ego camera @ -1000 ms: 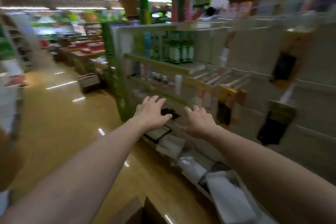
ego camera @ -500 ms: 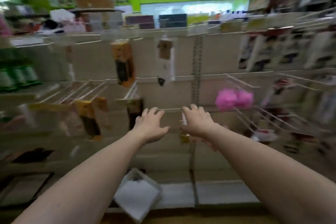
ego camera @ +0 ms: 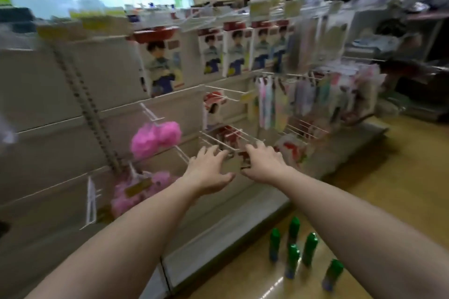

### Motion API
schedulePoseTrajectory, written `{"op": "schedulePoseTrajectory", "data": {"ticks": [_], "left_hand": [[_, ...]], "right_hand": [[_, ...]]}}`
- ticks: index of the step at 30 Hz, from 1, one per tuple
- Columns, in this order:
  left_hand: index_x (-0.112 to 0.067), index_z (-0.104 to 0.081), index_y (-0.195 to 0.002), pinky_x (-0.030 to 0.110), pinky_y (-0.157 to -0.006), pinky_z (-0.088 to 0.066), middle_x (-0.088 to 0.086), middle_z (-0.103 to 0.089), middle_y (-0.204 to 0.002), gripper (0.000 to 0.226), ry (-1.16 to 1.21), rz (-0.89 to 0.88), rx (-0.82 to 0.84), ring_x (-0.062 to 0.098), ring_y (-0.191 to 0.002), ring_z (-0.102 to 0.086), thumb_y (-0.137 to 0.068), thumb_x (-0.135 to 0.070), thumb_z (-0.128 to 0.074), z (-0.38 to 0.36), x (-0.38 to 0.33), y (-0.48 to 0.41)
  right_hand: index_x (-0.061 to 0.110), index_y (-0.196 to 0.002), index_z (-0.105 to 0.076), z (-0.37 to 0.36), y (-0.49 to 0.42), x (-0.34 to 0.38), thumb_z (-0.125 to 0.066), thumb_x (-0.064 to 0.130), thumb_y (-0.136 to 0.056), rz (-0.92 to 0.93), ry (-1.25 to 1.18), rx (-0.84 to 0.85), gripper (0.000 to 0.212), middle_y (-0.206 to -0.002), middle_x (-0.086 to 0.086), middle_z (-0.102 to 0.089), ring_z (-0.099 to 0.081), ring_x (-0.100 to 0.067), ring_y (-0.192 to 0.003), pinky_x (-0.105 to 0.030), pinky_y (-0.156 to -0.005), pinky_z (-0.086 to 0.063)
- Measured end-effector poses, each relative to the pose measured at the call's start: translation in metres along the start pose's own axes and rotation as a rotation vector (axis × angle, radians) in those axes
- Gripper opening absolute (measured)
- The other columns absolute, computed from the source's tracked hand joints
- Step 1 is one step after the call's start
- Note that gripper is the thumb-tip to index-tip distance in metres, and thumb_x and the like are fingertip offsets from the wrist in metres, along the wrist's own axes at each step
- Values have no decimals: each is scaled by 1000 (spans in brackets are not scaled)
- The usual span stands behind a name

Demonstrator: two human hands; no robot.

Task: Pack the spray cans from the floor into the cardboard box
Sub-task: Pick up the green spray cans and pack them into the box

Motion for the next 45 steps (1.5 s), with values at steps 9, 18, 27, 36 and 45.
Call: {"op": "schedulePoseTrajectory", "data": {"ticks": [9, 18, 27, 36, 45], "left_hand": [[-29, -29, -157, 54, -120, -28, 7, -22, -166, 79, 18, -273, 106, 33, -153, -17, -91, -63, -55, -62, -140, -155], [-32, -28, -157, 53, -122, -26, 4, -20, -167, 76, 74, -522, 313, 28, -154, -16, -93, -60, -56, -177, -250, -274], [-32, -27, -157, 55, -120, -27, 6, -17, -167, 75, -34, -585, 671, 33, -152, -17, -93, -62, -53, -362, -264, -289], [-28, -34, -153, 52, -112, -39, 11, -26, -162, 70, -38, -461, 841, 37, -145, -30, -93, -55, -57, -531, -258, -305], [-23, -39, -149, 48, -106, -46, 12, -32, -158, 71, -74, -349, 913, 36, -139, -38, -89, -51, -66, -696, -255, -302]], "right_hand": [[27, -152, -32, -47, -6, -207, -66, 49, -90, -376, -105, 90, 74, -153, -11, -36, -37, -38, -139, -57, -113, -35], [24, -149, -36, -77, -36, -348, -64, 54, -90, -733, -69, 121, 71, -151, -14, -38, -41, -39, -135, -53, -107, -40], [24, -146, -40, -193, -43, -424, -64, 55, -88, -844, -102, 318, 70, -148, -12, -41, -48, -36, -129, -50, -101, -44], [22, -148, -38, -358, -44, -520, -64, 53, -90, -839, -196, 534, 71, -148, -12, -39, -45, -36, -132, -49, -102, -46], [19, -146, -41, -535, -19, -578, -63, 53, -91, -772, -218, 744, 69, -144, -15, -43, -40, -38, -132, -49, -103, -45]]}}
Point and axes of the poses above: each hand's wrist, its own y-axis away from the middle knuckle, its own z-axis out of the back of the hand, x = y × z, the point moved 10 cm from there along -y, towards the middle knuckle
